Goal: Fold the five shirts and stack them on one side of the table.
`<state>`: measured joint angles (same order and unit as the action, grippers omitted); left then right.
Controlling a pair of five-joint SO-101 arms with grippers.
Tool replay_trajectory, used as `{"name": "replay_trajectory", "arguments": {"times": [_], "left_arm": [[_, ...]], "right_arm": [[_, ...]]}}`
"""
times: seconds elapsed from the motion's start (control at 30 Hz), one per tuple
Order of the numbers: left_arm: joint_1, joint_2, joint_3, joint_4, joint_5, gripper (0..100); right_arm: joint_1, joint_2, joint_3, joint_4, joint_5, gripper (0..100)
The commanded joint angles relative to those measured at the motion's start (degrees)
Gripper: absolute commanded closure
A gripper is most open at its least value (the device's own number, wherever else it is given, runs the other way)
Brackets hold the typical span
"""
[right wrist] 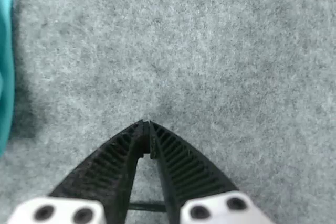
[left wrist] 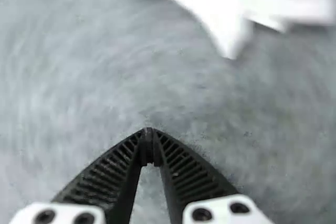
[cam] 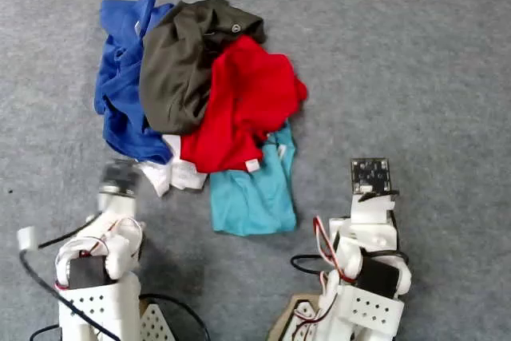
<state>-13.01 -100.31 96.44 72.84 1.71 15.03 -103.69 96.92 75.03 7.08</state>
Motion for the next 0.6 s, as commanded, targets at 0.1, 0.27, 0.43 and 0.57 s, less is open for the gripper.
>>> {"name": "replay_trajectory", "arguments": {"times": [0.1, 0.27, 0.43, 0.57], "left_arm": [[-0.62, -4.0, 0.44, 0.18, 2.02, 98], [-0.88, -4.0, 0.44, 0.18, 2.02, 98], [-0.97, -4.0, 0.44, 0.18, 2.02, 98], [-0.97, -4.0, 0.44, 0.18, 2.02, 98]], "right_arm": [[0.66, -5.32, -0.04, 0.44, -0.35, 99.3], [0.66, -5.32, -0.04, 0.44, -0.35, 99.3], [0.66, -5.32, -0.04, 0.44, -0.35, 99.3], [0.66, -5.32, -0.04, 0.44, -0.35, 99.3]]}}
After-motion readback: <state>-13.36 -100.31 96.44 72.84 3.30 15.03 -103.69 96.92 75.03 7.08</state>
